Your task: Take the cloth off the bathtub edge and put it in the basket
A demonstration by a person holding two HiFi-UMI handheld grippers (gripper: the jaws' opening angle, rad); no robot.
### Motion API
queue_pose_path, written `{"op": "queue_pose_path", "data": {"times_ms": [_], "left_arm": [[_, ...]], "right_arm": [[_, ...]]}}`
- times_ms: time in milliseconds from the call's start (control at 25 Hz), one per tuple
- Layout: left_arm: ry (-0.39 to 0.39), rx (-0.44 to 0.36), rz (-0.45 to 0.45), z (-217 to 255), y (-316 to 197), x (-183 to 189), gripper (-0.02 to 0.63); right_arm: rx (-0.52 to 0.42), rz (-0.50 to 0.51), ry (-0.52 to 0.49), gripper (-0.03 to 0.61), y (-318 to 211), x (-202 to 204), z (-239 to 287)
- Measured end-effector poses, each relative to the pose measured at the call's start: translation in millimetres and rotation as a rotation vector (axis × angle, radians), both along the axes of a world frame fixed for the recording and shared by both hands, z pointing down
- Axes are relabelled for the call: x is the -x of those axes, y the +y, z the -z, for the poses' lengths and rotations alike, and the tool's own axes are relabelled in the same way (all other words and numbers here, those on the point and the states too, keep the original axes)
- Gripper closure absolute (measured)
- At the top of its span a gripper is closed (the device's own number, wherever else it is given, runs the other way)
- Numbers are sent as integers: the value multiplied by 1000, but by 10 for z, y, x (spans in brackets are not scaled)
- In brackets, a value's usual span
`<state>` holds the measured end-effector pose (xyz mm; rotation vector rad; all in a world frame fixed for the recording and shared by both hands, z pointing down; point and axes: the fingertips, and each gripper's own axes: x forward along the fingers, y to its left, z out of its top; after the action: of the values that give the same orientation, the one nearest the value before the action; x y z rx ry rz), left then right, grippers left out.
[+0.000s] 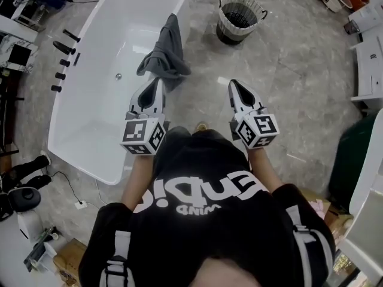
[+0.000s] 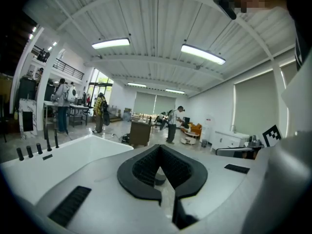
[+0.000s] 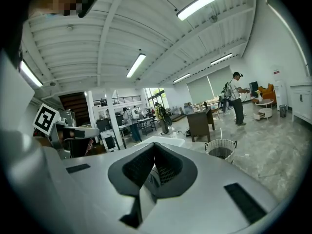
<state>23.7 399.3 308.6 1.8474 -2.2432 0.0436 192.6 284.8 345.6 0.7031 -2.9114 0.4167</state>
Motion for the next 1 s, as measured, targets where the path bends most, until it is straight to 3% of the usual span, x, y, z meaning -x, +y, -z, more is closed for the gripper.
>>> {"op": "queue_pose_path", "data": {"times_ms": [520, 1000], "left_arm": [[-13, 0, 36, -88, -832, 751, 598], [-15, 4, 5, -66, -2066, 1895, 598]], "right_arm": [[30, 62, 14, 565, -797, 845, -199], [12, 56, 19, 565, -1964, 2049, -20]]}}
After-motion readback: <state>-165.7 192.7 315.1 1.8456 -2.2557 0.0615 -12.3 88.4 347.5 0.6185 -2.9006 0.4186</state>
